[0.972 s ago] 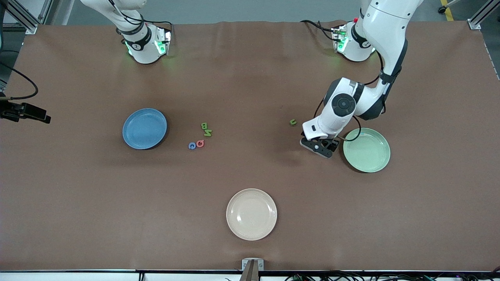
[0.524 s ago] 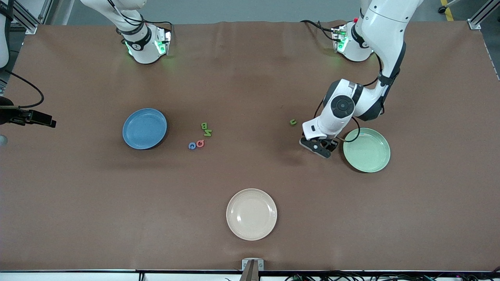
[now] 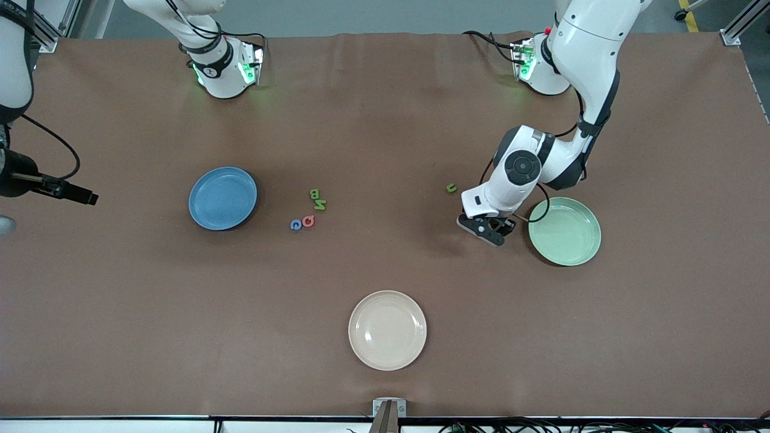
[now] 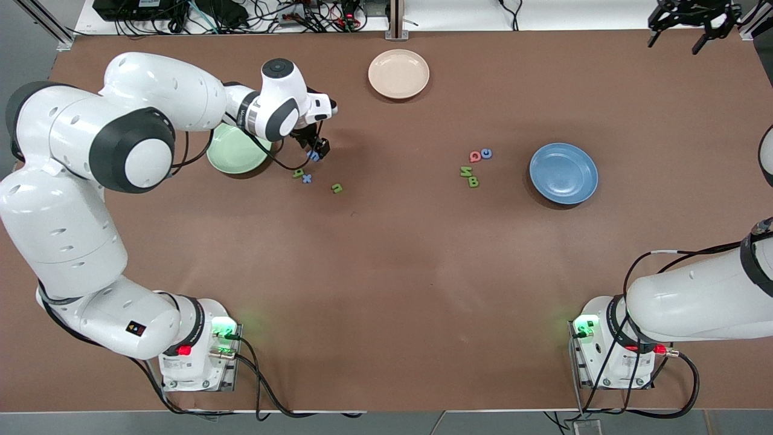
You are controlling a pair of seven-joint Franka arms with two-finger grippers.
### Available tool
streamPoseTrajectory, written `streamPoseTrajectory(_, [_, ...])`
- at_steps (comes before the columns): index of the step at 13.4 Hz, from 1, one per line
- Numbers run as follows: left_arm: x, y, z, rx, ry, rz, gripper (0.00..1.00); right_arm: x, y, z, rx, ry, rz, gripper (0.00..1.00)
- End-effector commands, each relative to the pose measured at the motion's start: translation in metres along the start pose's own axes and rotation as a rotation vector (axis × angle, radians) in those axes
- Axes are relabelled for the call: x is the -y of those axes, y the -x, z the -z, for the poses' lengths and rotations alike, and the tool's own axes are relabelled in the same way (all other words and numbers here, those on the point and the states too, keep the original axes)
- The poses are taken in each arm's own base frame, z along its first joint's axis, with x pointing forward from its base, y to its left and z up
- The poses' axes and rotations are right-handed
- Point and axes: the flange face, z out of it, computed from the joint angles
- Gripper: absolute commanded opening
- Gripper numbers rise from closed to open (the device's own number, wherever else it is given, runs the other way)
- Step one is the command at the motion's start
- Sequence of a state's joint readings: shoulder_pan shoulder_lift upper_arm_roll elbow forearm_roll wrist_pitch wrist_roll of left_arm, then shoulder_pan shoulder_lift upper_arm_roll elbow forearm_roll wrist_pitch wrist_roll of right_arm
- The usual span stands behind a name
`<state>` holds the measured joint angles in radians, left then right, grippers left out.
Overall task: Sort uppercase to blue plate, lowercase to green plate
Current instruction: 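Reach the left gripper down to the blue m and grasp it, then place the m on the green plate while the right gripper grasps the c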
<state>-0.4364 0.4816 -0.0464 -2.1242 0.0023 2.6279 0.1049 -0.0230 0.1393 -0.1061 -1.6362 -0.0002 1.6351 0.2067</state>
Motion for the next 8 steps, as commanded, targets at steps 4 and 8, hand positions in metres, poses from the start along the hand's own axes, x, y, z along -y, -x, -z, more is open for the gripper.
streamPoseTrajectory(4, [-0.008, 0.0, -0.006, 0.012, 0.007, 0.001, 0.67, 0.023, 0.002, -0.039, -0.002, -0.064, -0.102, 1.0])
streamPoseTrajectory(8, [-0.006, 0.003, -0.009, 0.02, 0.007, 0.004, 0.58, 0.049, 0.007, -0.065, -0.021, -0.065, -0.183, 1.0])
